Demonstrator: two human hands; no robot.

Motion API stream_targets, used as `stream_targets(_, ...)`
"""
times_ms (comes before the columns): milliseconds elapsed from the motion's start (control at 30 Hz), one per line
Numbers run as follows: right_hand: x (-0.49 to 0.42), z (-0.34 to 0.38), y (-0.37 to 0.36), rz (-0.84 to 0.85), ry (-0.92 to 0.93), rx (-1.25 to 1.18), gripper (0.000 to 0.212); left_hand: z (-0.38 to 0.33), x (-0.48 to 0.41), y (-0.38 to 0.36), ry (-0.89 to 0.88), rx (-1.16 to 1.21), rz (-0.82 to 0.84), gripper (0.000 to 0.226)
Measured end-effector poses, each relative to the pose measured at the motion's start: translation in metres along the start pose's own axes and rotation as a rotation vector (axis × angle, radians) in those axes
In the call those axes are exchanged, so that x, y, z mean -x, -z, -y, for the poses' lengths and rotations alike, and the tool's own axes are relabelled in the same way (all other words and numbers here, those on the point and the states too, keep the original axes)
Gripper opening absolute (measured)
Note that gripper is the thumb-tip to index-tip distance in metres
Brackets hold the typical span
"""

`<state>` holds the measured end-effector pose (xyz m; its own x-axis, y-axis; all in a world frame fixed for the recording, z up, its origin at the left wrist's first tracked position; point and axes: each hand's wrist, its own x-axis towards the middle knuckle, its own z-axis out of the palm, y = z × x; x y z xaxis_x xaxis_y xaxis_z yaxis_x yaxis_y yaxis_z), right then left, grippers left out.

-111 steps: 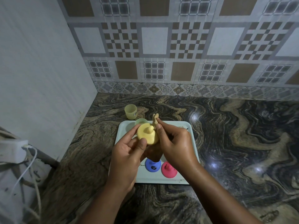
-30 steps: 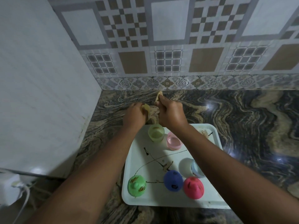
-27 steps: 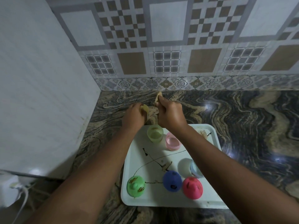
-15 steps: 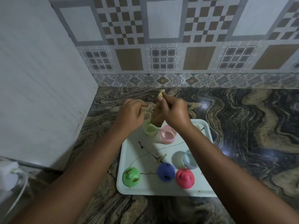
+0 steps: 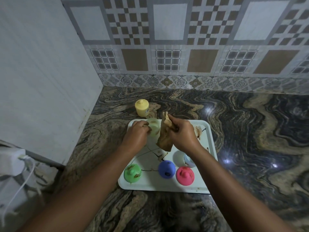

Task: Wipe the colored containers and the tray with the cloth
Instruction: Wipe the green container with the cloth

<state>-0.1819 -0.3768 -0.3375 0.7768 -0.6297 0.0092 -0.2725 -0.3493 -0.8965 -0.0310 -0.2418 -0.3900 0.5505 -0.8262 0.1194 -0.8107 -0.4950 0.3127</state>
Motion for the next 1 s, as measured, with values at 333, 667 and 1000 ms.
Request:
stream_targets(333,0.005,0.001,0.008,0.008,0.016,-0.1,0.04,-0.007,0.008,0.051,-0.031,0.23,-0.086,0.018)
stream_targets(667,0.037,0.052,0.034,0.034,0.201,-0.329,0.043,-0.062,0.033,0.153,0.011,0.709,-0.171,0.028)
stream_targets(1000,0.073,0.062,0.039,-0.094,0.396,-0.202,0.096,-0.1,0.044,0.187,0.02,0.975,-0.216,0.027)
